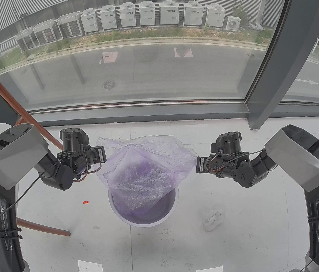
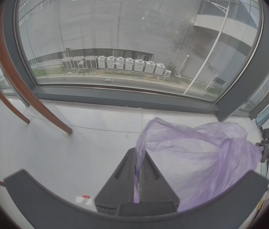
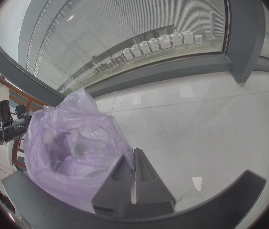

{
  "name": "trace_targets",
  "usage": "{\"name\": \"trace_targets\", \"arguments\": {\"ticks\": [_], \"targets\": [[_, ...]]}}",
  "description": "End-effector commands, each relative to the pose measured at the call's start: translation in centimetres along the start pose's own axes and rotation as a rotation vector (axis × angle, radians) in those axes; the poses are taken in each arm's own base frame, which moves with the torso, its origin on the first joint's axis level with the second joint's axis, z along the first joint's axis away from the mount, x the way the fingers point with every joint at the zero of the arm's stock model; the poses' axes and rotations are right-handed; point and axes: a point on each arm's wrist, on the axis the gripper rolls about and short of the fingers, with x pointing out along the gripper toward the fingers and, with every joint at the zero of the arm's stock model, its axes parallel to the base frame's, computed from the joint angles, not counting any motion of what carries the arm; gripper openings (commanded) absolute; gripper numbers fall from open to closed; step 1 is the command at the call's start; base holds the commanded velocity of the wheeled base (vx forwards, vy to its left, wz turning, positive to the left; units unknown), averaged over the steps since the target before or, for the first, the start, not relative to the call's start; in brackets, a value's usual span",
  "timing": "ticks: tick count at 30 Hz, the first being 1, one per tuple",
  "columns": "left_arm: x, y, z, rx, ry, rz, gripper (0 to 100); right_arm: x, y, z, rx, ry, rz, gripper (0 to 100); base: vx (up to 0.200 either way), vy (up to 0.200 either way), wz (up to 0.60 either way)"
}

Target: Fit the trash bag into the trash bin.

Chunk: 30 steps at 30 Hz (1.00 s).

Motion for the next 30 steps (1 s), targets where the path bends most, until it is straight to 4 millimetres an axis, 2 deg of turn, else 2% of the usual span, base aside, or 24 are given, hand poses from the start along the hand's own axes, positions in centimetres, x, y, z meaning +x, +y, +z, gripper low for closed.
{"name": "trace_targets", "arguments": {"ticks": [1, 8, 14, 17, 21, 29, 30], "targets": [[0.5, 1.0, -1.5, 0.003, 0.050, 0.021, 0, 1.0, -0.1, -1.3, -0.005, 0.039, -0.005, 0, 0.000, 0.000, 0.00], [-0.7, 1.3, -4.4, 0.017, 0.171, -0.013, 0, 0.8, 0.8, -4.0, -0.022, 0.123, 0.012, 0, 0.000, 0.000, 0.00], [-1.7, 1.7, -6.0, 0.066, 0.235, -0.013, 0, 0.1, 1.3, -6.3, -0.049, 0.205, 0.042, 0, 0.000, 0.000, 0.00], [-2.0, 1.8, -6.4, 0.072, 0.247, -0.013, 0, -0.2, 1.1, -6.9, -0.069, 0.230, 0.046, 0, 0.000, 0.000, 0.00], [-3.3, 1.5, -6.3, 0.073, 0.248, -0.059, 0, -1.6, 0.7, -8.0, -0.122, 0.279, 0.055, 0, 0.000, 0.000, 0.00], [-5.3, 1.5, -7.6, 0.117, 0.203, -0.125, 0, -2.4, 0.6, -8.5, -0.144, 0.175, 0.089, 0, 0.000, 0.000, 0.00], [-6.0, 1.6, -8.2, 0.137, 0.183, -0.163, 0, -2.5, 0.6, -8.5, -0.148, 0.143, 0.098, 0, 0.000, 0.000, 0.00]]}}
